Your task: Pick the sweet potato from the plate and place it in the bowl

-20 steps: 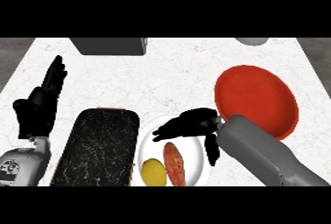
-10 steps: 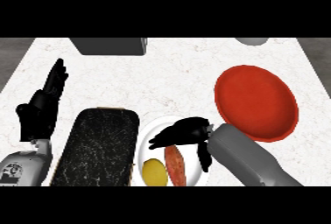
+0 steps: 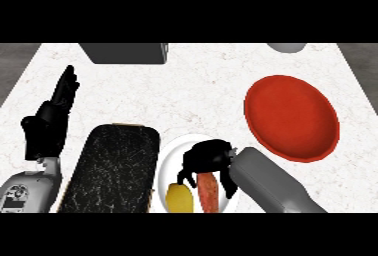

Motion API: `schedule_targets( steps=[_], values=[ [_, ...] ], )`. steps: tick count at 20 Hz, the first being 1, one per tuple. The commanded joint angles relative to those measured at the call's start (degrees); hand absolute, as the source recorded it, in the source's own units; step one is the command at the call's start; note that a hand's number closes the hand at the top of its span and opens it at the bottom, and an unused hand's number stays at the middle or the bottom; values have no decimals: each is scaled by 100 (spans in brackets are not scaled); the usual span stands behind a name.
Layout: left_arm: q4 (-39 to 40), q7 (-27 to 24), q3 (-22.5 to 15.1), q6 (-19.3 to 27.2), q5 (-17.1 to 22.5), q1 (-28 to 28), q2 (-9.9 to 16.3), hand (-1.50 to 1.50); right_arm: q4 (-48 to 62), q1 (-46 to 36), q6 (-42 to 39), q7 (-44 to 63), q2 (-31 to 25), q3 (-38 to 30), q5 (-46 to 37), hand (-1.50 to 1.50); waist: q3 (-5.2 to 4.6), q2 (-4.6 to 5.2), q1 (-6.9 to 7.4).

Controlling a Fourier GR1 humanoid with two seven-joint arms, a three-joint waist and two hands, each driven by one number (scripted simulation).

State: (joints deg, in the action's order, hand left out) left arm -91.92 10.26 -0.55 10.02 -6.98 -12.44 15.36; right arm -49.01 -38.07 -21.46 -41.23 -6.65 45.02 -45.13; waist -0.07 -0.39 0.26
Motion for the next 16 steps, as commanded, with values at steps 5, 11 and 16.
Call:
schedule_targets(
  steps=[5, 11, 16],
  values=[
    [-67, -283, 159, -213, 75, 342, -56, 0, 31, 401, 61, -590, 21, -257, -259, 150, 6, 35, -8],
    [-50, -60, 70, -176, -78, 186, -92, 0, 471, 237, 469, 1535, 644, -1144, 253, 150, 7, 32, 53],
    [65, 6, 229, -92, -73, 147, -35, 0, 638, 234, 1483, 3722, 658, -2153, 434, 150, -18, -83, -285]
  ],
)
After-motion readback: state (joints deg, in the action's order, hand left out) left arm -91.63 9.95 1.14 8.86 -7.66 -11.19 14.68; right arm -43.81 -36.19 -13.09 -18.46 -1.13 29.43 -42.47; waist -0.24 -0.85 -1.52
